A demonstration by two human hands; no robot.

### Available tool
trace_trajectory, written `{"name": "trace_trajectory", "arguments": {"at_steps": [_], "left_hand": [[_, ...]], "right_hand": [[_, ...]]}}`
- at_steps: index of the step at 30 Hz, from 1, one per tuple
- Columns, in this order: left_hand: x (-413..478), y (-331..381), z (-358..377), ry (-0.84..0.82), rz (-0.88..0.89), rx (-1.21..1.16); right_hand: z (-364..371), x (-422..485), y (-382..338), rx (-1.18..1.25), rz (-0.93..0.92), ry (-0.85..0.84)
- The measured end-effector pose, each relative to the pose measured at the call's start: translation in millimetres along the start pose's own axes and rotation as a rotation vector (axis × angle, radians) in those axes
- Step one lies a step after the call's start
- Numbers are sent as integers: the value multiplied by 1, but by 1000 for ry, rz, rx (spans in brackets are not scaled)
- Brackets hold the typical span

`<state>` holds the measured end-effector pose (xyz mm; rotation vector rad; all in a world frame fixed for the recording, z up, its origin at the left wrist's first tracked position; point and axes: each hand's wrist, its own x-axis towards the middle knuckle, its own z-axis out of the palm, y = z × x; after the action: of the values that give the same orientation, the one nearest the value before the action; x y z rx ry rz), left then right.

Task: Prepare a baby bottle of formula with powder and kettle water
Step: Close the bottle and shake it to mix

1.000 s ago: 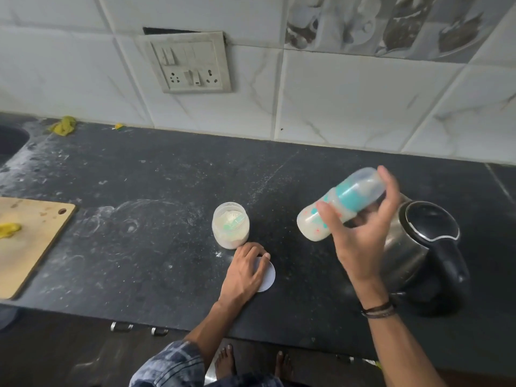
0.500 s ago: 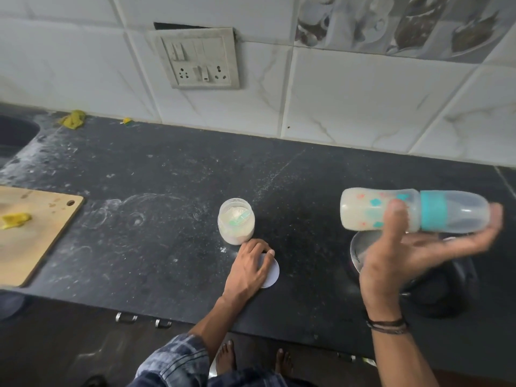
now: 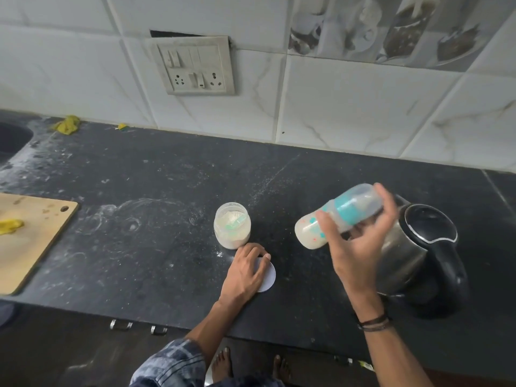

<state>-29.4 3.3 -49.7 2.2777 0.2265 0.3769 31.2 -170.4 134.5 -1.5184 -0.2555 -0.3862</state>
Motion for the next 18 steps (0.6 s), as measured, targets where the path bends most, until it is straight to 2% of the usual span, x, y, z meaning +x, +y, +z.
{"name": "trace_trajectory", "arguments": {"at_steps": [3, 5, 9, 13, 15, 16, 18], "left_hand": [[1, 3, -1, 0, 14, 4], [2, 2, -2, 4, 26, 5], [0, 1, -1, 5, 31, 1], [2, 1, 0, -8, 25, 2], [2, 0, 0, -4, 16, 2], [1, -1, 1, -2, 13, 1], [0, -1, 0, -3, 7, -2]], "right_hand": [[-1, -1, -13, 11, -132, 220], [-3, 3, -14, -6, -167, 293], [-4, 6, -8, -39, -9, 34], [-5, 10, -20, 59, -188, 215], [-6, 9, -16, 51, -217, 260], [-4, 9, -13, 41, -174, 206], [1, 6, -7, 20, -24, -28]]}}
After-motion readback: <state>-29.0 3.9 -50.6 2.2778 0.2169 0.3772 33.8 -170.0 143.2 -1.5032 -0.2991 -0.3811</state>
